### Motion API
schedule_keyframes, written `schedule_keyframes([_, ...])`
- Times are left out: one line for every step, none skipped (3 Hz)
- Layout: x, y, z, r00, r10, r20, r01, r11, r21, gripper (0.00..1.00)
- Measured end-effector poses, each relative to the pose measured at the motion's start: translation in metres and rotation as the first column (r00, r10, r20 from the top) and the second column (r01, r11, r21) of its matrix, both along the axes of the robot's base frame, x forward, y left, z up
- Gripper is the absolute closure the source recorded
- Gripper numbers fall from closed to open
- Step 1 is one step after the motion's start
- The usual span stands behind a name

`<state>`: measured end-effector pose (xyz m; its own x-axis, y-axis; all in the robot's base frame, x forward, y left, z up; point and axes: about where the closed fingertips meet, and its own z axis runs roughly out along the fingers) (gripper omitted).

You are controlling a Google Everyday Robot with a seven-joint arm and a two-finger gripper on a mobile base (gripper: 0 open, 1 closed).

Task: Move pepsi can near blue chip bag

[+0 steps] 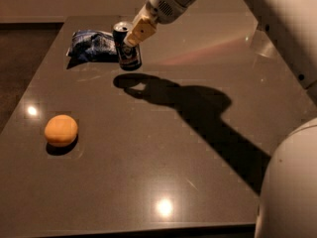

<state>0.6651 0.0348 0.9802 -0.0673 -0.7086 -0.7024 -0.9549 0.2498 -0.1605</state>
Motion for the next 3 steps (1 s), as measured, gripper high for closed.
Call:
schedule_keyframes([0.018, 0.004, -0.018, 0.9996, -0.026, -0.008, 0.026, 0.999, 0.019, 1.0])
schedule_keyframes([0.027, 0.007, -0.028, 0.9992, -0.041, -0.004, 0.041, 0.999, 0.025, 0.86])
schedule_keyframes([0.032, 0.009, -0.033, 0.9989, -0.047, 0.001, 0.047, 0.999, 0.023, 0.63])
